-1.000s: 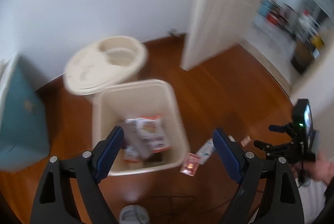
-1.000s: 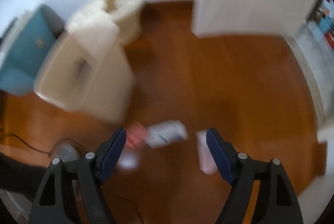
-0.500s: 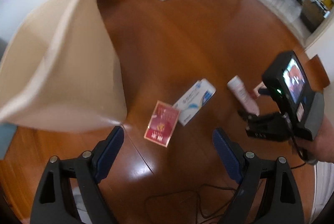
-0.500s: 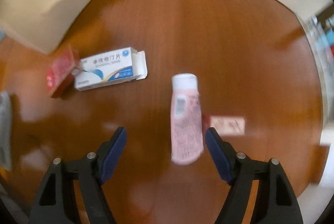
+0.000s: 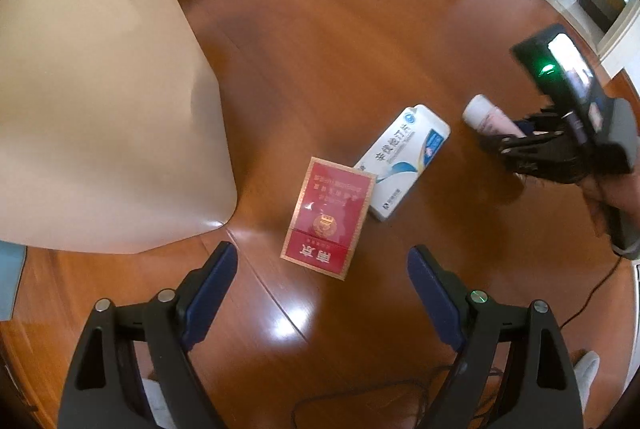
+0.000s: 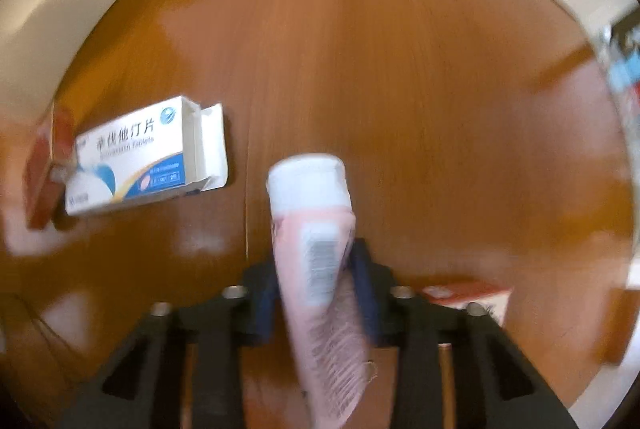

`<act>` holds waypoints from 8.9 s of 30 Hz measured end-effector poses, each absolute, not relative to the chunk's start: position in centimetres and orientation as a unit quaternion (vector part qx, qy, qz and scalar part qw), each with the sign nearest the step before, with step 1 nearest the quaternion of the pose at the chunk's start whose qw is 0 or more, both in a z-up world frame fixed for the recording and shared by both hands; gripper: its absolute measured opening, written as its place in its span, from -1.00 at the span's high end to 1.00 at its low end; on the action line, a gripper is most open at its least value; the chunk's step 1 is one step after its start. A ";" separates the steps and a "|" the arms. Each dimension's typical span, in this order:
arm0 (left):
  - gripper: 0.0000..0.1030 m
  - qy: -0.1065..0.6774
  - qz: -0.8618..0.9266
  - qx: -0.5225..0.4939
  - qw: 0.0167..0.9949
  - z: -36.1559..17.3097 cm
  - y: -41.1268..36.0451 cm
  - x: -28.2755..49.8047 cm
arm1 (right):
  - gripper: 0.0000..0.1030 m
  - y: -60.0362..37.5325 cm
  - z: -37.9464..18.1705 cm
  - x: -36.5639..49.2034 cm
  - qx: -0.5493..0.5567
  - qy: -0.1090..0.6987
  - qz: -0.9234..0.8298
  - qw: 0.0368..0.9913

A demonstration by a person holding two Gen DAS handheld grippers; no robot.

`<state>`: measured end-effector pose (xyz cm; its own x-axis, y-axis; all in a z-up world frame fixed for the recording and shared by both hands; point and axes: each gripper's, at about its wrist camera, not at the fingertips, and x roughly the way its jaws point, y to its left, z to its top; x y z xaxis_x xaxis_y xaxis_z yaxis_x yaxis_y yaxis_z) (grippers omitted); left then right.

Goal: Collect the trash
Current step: 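Grasp the pink tube with the right tool while the left tool grasps the red cigarette box, then carry the red cigarette box over the wastebasket and open the left tool, then lower the pink tube into the wastebasket and open the right tool, then grasp the rose-oil box with the right tool while the left tool grasps the white medicine box, then carry the white medicine box over the wastebasket and open the left tool, then lower the rose-oil box into the wastebasket and open the right tool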

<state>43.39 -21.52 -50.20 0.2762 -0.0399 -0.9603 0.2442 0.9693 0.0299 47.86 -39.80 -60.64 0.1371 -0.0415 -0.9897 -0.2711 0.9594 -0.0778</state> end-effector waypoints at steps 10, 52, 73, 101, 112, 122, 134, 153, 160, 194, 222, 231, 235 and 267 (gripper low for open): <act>-0.69 0.619 -0.152 0.146 0.757 -55.5 -23.3 46.1 | 0.54 -42.4 -56.0 43.6 -0.031 0.598 0.102 0.794; -0.07 0.447 -0.057 0.146 0.881 -24.8 -12.4 47.5 | 0.54 -39.4 -22.2 32.9 -0.024 0.473 0.067 0.878; -0.12 0.549 0.022 0.084 0.831 -31.2 -3.4 53.9 | 0.54 -28.2 -19.2 34.0 -0.058 0.467 0.117 0.875; -1.00 0.425 0.085 -0.004 0.901 -11.5 8.1 42.6 | 0.53 -9.4 -22.3 45.1 -0.013 0.459 0.176 0.871; -1.00 0.452 0.083 -0.020 0.888 -13.7 8.9 43.7 | -0.16 -4.2 -34.0 51.9 -0.018 0.543 0.124 0.831; -1.00 0.452 0.079 -0.005 0.888 -13.8 7.6 43.8 | -0.40 -6.1 -31.7 50.6 -0.004 0.524 0.145 0.839; -1.00 0.441 0.034 0.059 0.895 -14.1 0.0 42.9 | -0.54 -31.3 -22.6 42.4 0.044 0.506 0.002 0.861; -1.00 0.435 -0.109 0.138 0.883 -26.8 -23.1 42.8 | -0.65 -54.6 -49.6 41.9 0.314 0.587 -0.233 0.709; -1.00 0.464 -0.103 0.171 0.863 -35.2 -23.6 42.0 | -0.54 -54.6 -57.1 44.1 0.312 0.593 -0.270 0.691; -1.00 0.602 -0.285 0.244 0.705 -52.7 -31.3 48.6 | 0.38 -58.0 -48.6 33.8 0.230 0.561 -0.128 0.785; 0.02 0.522 -0.221 0.169 0.806 -40.7 -27.7 46.7 | 0.38 -55.3 -40.4 34.6 0.214 0.524 -0.133 0.813; 0.02 0.444 -0.094 0.109 0.884 -22.5 -14.6 46.0 | 0.38 -47.1 -24.4 31.6 0.167 0.471 -0.093 0.861; 0.01 0.457 -0.047 0.113 0.881 -22.2 -7.9 46.3 | 0.38 -42.9 -20.3 31.3 0.150 0.464 -0.065 0.871; -1.00 0.444 0.008 -0.062 0.894 -9.0 9.1 40.5 | 0.34 -6.6 -29.6 50.4 0.074 0.525 0.108 0.841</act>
